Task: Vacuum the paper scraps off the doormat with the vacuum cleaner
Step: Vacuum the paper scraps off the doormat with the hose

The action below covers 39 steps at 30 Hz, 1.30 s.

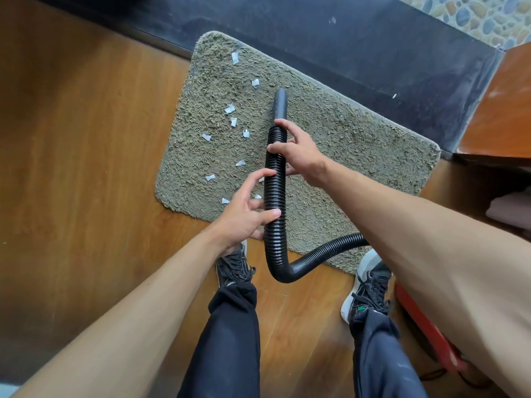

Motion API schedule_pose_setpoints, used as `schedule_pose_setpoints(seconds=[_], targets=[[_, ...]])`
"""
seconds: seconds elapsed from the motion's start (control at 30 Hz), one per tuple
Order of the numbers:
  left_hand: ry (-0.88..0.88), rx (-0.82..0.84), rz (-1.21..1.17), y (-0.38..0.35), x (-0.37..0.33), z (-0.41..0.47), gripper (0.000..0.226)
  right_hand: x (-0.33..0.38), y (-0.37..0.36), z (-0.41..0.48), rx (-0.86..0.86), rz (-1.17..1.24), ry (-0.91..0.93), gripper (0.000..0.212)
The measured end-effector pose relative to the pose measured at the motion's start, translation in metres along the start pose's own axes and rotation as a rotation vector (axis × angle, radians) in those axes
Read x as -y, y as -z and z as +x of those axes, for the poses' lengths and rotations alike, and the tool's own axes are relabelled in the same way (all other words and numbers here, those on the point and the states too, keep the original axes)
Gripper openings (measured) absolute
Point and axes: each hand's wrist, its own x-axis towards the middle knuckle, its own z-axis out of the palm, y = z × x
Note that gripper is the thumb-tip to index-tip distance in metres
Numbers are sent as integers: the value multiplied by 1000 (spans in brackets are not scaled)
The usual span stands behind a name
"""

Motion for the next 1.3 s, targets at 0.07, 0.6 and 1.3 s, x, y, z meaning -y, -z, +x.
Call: schedule_pose_setpoints(seconds=[0.07,0.6,1.3], targets=[[-9,-1,2,2,-3,2,65,4,-1,3,-4,8,-1,63],[-49,-20,-101,37,-9,-8,65,31,-43,22,65,-164,36,61],[-150,-164,39,59,-31,0,62,76,-72,48,55,-429,77,64]])
